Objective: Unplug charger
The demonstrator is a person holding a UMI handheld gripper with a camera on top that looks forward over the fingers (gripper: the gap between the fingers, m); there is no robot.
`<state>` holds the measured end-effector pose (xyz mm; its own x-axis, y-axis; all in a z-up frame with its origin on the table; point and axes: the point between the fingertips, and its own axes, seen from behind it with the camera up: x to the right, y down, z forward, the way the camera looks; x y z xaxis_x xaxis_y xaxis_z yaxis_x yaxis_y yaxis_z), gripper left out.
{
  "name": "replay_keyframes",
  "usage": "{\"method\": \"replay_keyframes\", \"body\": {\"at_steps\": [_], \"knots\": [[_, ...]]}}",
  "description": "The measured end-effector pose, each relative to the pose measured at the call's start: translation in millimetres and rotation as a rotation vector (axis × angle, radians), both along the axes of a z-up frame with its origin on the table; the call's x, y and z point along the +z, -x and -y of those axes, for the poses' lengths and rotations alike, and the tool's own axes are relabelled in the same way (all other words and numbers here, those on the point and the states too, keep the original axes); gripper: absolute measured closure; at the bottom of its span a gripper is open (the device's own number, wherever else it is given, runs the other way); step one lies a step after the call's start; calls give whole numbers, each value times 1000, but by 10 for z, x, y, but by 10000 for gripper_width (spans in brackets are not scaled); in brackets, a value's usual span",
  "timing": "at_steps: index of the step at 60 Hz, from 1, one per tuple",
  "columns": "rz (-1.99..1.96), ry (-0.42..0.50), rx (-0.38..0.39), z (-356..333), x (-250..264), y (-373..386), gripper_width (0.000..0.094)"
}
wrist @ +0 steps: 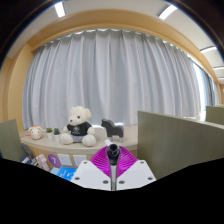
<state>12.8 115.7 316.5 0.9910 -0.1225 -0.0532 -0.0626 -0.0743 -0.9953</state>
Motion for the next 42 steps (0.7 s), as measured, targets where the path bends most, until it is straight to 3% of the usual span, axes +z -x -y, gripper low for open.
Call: {"method": "replay_keyframes", "body": {"at_steps": [4,9,10,15,18,27,36,42], "knots": [[2,90,-18,121,-606,-185,893],[7,297,-28,184,-1510,-425,892],[12,286,-33,291,-1713,-463,892],[-53,444,-31,362,-2483,-533,893],[-84,477,-40,461,-2861,-551,892],[-104,577,-77,600,-3365,-640,890],[-89,585,-91,600,-3385,-664,709],[-92,571,-139,599,-3237,-707,355]]}}
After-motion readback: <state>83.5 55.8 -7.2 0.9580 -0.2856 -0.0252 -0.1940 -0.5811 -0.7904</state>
